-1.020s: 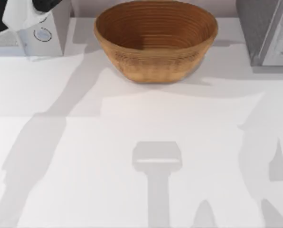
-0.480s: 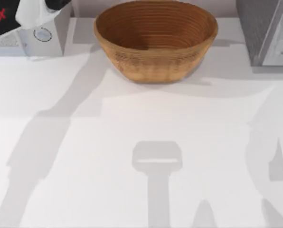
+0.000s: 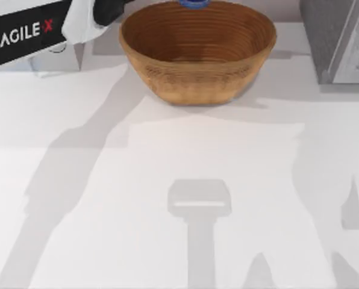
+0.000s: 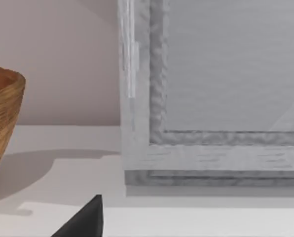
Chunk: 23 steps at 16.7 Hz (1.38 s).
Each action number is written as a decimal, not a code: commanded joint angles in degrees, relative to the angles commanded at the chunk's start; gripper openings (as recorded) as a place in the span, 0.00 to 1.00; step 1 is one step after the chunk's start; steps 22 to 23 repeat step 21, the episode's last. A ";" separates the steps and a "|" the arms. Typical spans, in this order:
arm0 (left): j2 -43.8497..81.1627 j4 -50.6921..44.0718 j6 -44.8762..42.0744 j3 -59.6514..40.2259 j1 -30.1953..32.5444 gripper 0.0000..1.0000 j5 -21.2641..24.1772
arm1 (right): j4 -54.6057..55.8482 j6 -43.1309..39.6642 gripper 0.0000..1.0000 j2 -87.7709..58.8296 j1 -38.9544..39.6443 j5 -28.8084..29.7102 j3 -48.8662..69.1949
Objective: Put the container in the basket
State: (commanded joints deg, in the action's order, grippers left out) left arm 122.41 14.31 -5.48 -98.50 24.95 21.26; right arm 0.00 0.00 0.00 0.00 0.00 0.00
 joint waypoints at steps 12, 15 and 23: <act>0.00 0.00 0.00 0.00 0.00 0.75 0.00 | 0.00 0.00 1.00 0.00 0.00 0.00 0.00; 0.00 0.00 0.00 0.00 0.00 0.98 0.00 | 0.00 0.00 1.00 0.00 0.00 0.00 0.00; 0.00 0.00 0.00 0.00 0.00 1.00 0.00 | 0.00 0.00 1.00 0.00 0.00 0.00 0.00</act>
